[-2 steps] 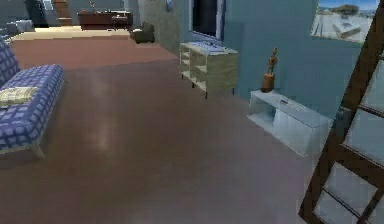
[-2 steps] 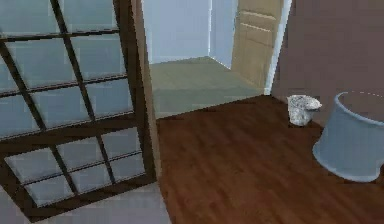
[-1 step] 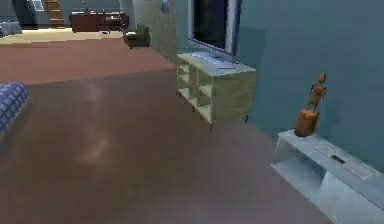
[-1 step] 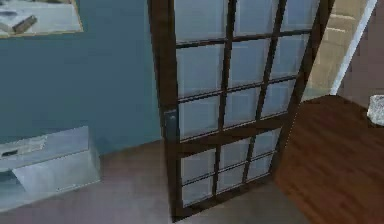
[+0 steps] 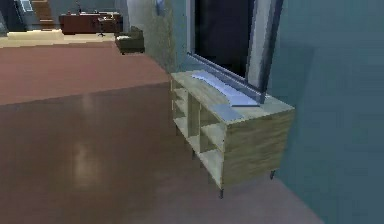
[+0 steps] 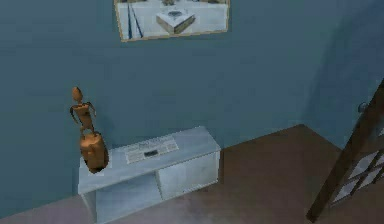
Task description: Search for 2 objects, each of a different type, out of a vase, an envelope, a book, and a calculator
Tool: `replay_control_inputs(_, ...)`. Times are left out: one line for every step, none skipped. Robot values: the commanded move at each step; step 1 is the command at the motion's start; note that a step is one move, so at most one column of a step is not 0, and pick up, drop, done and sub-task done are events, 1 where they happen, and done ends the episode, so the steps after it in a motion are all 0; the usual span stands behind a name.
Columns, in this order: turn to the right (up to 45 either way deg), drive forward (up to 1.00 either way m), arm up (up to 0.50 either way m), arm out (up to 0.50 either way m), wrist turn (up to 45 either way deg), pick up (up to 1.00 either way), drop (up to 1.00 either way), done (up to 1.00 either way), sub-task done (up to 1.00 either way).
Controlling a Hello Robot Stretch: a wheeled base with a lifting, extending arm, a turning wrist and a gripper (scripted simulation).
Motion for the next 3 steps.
replay_control_inputs(-6.0, 0.0, 0.0, 0.0, 0.0, 0.0, 0.0, 0.0, 0.0)
replay_control_inputs(0.0, 0.35, 0.0, 0.0, 0.0, 0.0, 0.0, 0.0, 0.0)
replay_control_inputs(18.0, 0.0, 0.0, 0.0, 0.0, 0.0, 0.0, 0.0, 0.0)
